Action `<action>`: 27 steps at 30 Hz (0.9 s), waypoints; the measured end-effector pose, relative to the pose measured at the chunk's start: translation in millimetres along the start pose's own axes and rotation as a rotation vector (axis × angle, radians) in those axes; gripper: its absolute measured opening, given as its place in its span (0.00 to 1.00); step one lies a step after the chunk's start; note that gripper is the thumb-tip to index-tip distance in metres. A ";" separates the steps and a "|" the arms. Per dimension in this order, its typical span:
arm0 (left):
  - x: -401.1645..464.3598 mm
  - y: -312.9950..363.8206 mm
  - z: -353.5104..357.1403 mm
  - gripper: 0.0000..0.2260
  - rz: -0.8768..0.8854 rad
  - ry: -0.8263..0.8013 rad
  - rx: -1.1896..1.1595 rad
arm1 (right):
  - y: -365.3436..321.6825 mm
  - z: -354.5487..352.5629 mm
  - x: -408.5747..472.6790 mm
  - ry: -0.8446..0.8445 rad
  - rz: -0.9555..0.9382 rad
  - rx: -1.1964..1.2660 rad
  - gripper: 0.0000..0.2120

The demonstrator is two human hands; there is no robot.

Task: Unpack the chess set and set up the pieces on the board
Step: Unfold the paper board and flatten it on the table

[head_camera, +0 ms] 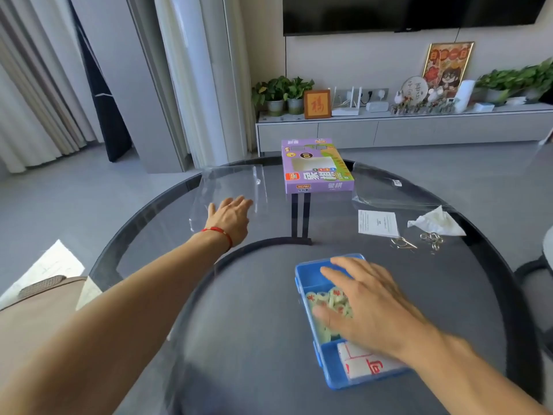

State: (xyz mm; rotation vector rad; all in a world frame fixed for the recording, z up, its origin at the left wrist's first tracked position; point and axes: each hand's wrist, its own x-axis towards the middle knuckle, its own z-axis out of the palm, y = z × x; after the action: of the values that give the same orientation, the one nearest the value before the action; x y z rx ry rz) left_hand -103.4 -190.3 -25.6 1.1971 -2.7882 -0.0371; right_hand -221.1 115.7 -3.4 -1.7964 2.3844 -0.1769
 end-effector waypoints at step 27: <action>-151.2 75.4 -12.1 0.23 0.302 0.154 -0.335 | 6.9 4.6 36.5 0.399 0.371 0.820 0.08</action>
State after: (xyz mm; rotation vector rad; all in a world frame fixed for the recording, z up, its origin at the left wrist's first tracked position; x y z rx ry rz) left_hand -53.1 -28.5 -22.1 0.6681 -2.6551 -0.3548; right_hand -236.6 82.5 -10.9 -0.9868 2.2808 -1.3315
